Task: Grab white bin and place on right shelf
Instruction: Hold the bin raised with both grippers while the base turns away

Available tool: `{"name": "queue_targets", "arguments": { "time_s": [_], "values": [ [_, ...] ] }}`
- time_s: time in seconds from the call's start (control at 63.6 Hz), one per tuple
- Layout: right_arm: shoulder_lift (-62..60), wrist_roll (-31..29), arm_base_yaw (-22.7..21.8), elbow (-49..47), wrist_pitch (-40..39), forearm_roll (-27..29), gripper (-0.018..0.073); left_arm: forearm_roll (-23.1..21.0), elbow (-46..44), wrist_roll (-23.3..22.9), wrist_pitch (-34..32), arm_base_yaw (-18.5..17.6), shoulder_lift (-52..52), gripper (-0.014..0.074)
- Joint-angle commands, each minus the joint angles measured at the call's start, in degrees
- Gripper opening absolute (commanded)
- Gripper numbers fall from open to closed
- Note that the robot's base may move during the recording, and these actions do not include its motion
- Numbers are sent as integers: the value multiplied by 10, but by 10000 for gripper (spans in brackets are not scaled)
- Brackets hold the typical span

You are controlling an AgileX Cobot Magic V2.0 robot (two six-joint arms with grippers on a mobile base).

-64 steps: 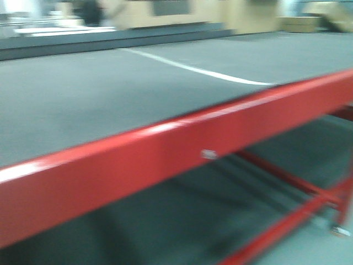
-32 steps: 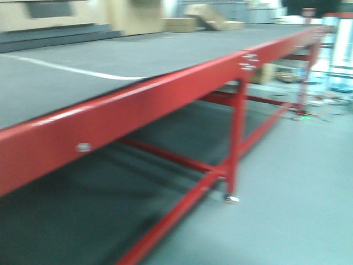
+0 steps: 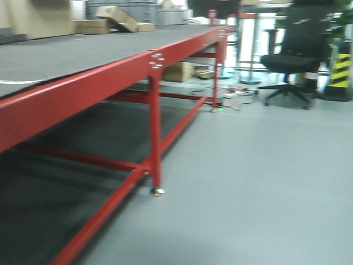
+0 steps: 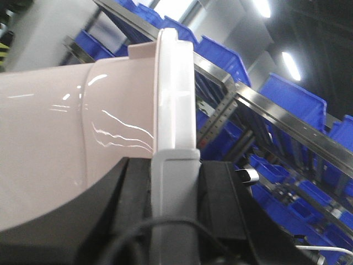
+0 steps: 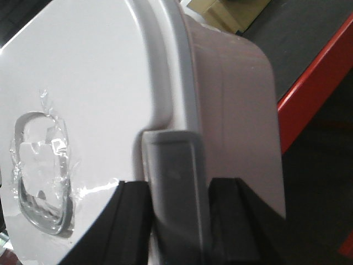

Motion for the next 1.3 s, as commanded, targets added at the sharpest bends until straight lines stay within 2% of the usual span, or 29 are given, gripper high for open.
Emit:
{"name": "queue_targets", "arguments": {
  "time_s": [0.0,1.289],
  "values": [
    [-27,2,7,-18,33,109,93,-55,-20,1,112,-13,-28,-126],
    [-27,2,7,-18,33,109,93,-55,-20,1,112,-13,-28,-126]
  ]
}}
